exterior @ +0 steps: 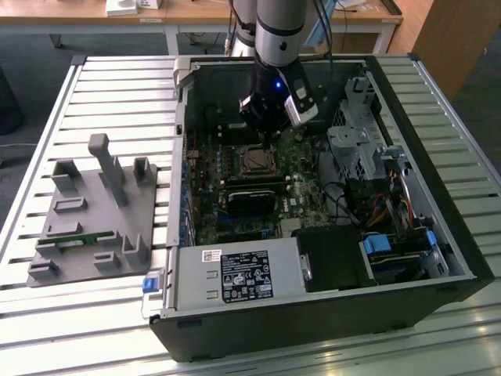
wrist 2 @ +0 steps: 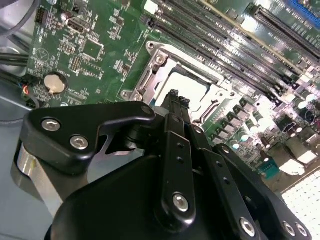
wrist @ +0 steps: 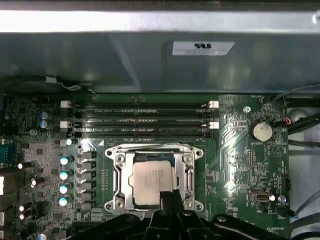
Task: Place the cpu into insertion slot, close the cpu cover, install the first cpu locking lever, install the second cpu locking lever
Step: 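Install the second cpu locking lever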
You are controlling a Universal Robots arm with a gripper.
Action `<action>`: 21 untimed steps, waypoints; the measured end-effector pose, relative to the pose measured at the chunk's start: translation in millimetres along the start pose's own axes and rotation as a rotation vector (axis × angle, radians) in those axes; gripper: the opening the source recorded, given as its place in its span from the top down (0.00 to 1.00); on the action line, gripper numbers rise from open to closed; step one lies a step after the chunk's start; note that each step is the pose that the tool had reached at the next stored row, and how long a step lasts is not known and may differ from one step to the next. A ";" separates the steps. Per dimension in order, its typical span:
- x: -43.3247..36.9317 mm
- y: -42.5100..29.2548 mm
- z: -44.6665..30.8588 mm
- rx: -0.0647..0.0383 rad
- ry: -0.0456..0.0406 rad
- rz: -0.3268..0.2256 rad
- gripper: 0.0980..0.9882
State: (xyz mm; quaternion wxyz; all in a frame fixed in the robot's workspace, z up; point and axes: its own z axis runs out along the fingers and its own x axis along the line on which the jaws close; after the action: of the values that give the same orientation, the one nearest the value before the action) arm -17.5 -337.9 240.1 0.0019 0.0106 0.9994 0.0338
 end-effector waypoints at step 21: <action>5.3 -27.5 4.4 0.000 0.0018 0.000 0.99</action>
State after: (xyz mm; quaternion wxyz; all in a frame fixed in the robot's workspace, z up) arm -23.4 -364.9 233.8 0.0010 0.0106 0.9994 0.0340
